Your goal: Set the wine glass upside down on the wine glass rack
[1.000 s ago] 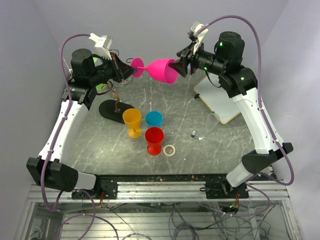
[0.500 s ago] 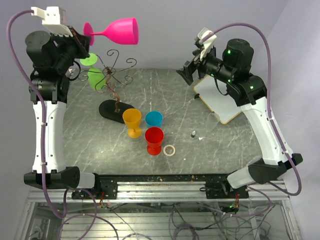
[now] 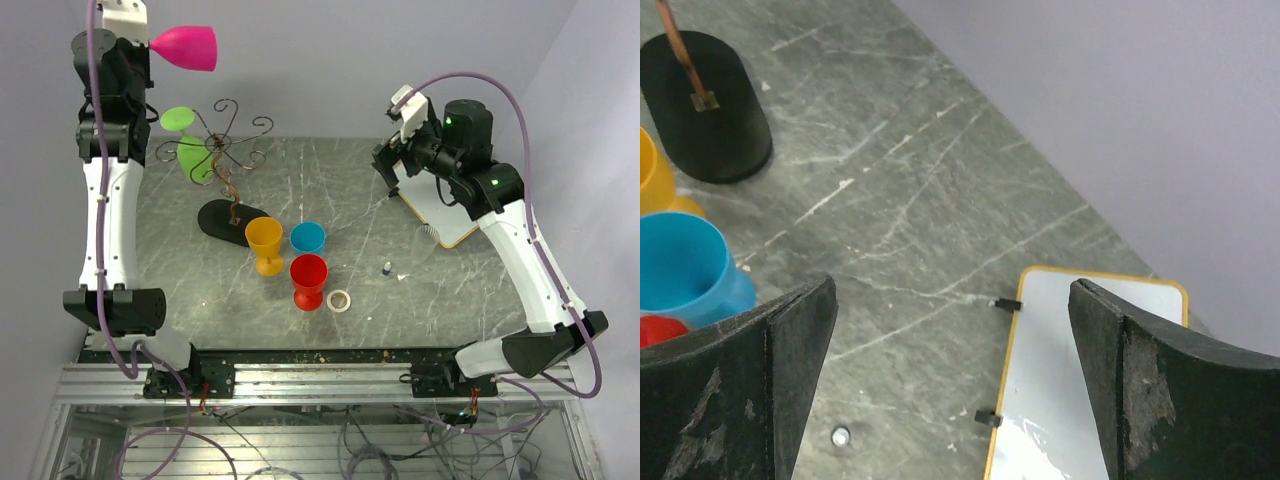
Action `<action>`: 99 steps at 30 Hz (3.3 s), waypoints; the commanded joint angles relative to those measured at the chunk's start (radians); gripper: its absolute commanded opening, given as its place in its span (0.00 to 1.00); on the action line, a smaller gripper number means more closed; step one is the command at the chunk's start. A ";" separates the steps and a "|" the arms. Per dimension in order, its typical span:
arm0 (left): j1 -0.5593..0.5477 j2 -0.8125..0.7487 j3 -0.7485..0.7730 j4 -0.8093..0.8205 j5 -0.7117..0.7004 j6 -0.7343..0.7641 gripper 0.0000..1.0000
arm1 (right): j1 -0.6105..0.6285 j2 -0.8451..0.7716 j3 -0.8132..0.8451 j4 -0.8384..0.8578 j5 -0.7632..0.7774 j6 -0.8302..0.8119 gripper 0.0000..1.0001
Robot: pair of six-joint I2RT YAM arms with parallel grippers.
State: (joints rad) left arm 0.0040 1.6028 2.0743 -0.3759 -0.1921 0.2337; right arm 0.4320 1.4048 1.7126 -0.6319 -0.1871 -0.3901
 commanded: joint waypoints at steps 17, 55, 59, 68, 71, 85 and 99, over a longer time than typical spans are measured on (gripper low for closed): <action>-0.185 0.259 0.059 0.216 -0.220 0.765 0.07 | -0.176 -0.071 -0.008 -0.038 -0.279 0.039 1.00; -0.236 0.062 -0.269 0.038 0.007 0.942 0.07 | -0.229 -0.076 -0.026 -0.023 -0.359 0.057 1.00; -0.240 0.054 -0.288 0.033 0.030 0.964 0.07 | -0.235 -0.079 -0.034 -0.019 -0.359 0.058 1.00; -0.248 0.039 -0.287 -0.001 0.112 0.972 0.07 | -0.247 -0.084 -0.040 -0.013 -0.369 0.061 1.00; -0.251 0.035 -0.283 -0.013 0.138 0.960 0.07 | -0.251 -0.086 -0.043 -0.011 -0.372 0.061 1.00; -0.269 0.036 -0.274 -0.042 0.186 0.951 0.07 | -0.266 -0.089 -0.043 -0.008 -0.389 0.070 1.00; -0.304 0.096 -0.212 -0.009 0.152 0.848 0.07 | -0.276 -0.091 -0.043 -0.005 -0.399 0.075 1.00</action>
State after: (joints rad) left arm -0.2836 1.6718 1.7866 -0.4240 -0.0257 1.1442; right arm 0.1638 1.3373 1.6745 -0.6559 -0.5732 -0.3286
